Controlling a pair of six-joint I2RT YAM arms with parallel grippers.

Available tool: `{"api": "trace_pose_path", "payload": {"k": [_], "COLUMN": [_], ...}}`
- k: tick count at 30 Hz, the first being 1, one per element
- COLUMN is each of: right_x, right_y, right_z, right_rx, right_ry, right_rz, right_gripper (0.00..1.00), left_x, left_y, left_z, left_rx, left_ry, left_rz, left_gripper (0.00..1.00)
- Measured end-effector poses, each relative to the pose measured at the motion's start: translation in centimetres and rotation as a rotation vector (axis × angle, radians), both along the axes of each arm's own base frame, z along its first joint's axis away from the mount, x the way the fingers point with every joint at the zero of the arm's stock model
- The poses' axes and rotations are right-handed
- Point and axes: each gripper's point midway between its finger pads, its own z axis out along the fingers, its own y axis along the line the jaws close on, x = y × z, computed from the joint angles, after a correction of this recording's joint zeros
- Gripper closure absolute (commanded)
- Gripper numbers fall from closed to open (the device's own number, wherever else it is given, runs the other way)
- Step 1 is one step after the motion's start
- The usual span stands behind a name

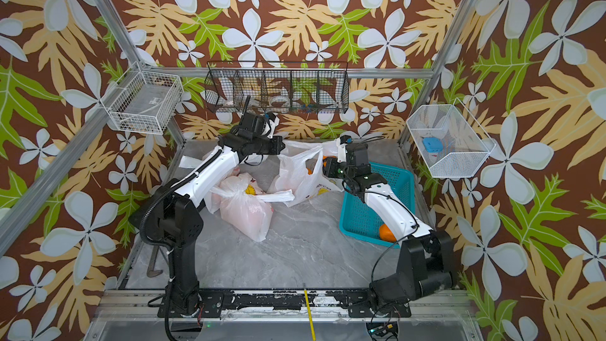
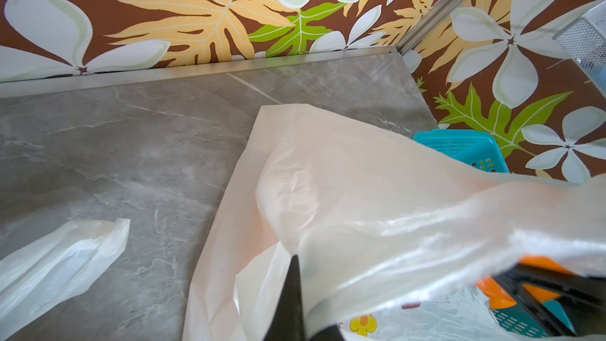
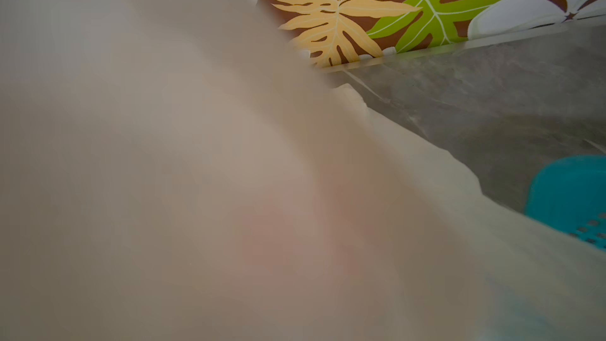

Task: Place the oranges into plastic bags & tie knots
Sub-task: Place the orange in the plastic bag.

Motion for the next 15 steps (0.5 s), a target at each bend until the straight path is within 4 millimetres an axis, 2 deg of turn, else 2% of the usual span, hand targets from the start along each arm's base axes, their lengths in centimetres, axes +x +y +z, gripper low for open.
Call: {"api": "trace_pose_path", "payload": {"k": [3, 5, 8, 11, 15], "right_x": [0.6, -0.2, -2.7, -5.9, -9.9], "right_y": [0.2, -0.2, -1.2, -2.7, -5.9], "right_z": [0.0, 1.1, 3.8, 5.7, 6.0], "right_rx": [-0.004, -0.012, -0.03, -0.057, -0.125], "right_ry": [0.002, -0.011, -0.053, -0.072, -0.044], "right_rz": [0.004, 0.004, -0.009, -0.045, -0.145], "right_gripper": [0.22, 0.17, 0.17, 0.18, 0.18], "left_x": [0.0, 0.0, 0.0, 0.2, 0.3], "left_y": [0.0, 0.0, 0.0, 0.3, 0.3], "left_z": [0.0, 0.0, 0.0, 0.0, 0.3], "left_rx": [-0.001, -0.002, -0.003, 0.007, 0.005], "left_ry": [0.001, 0.002, 0.002, -0.002, -0.008], "left_rz": [0.001, 0.002, 0.004, 0.022, 0.027], "left_gripper": [1.0, 1.0, 1.0, 1.0, 1.0]}}
